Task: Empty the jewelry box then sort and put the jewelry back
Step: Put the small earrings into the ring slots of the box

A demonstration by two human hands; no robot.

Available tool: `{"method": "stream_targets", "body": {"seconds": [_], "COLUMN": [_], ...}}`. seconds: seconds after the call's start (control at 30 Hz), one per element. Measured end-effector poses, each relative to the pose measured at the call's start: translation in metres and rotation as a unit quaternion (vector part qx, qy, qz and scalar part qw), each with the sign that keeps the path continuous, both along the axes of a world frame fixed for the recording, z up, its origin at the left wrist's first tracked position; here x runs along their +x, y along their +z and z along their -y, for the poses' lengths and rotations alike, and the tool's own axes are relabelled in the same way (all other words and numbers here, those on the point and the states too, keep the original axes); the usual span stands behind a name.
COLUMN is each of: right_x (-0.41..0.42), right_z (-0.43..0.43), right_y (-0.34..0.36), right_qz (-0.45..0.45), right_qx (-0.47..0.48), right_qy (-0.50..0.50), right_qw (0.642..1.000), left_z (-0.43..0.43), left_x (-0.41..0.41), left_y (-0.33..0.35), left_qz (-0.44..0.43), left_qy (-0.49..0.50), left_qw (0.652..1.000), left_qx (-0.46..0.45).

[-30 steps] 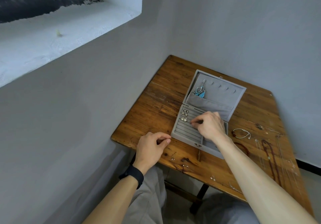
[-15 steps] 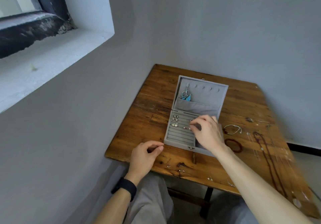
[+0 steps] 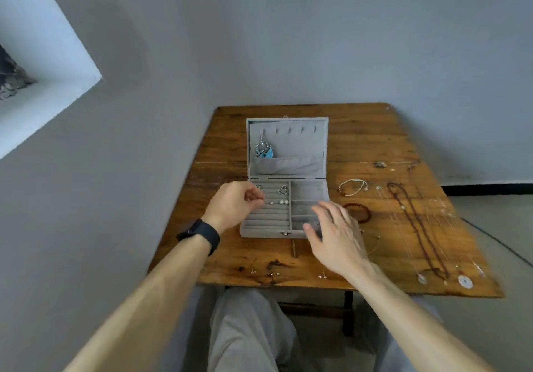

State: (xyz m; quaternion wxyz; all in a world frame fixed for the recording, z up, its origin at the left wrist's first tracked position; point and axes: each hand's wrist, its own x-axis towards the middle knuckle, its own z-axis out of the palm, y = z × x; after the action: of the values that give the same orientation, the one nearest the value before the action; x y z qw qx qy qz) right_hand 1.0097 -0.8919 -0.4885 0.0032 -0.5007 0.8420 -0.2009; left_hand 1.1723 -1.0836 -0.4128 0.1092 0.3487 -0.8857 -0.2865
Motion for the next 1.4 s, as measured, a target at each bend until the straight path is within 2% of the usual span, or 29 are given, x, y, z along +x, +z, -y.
{"method": "stream_targets", "body": {"seconds": [0.43, 1.03, 1.4], "right_x": [-0.004, -0.007, -0.005], "right_z": [-0.008, -0.007, -0.006], "right_y": [-0.011, -0.017, -0.019], "right_qz": [-0.011, 0.006, 0.005], "right_qx": [-0.015, -0.030, -0.040], "right_qy": [0.015, 0.017, 0.013], "right_qw": [1.000, 0.999, 0.999], "left_z": [0.032, 0.027, 0.011], "left_x": [-0.038, -0.041, -0.033], "left_y": [-0.013, -0.027, -0.025], "left_qz": [0.154, 0.097, 0.074], "left_qy": [-0.050, -0.040, -0.044], "left_qw": [0.982, 0.993, 0.978], "left_qx": [-0.093, -0.050, -0.190]}}
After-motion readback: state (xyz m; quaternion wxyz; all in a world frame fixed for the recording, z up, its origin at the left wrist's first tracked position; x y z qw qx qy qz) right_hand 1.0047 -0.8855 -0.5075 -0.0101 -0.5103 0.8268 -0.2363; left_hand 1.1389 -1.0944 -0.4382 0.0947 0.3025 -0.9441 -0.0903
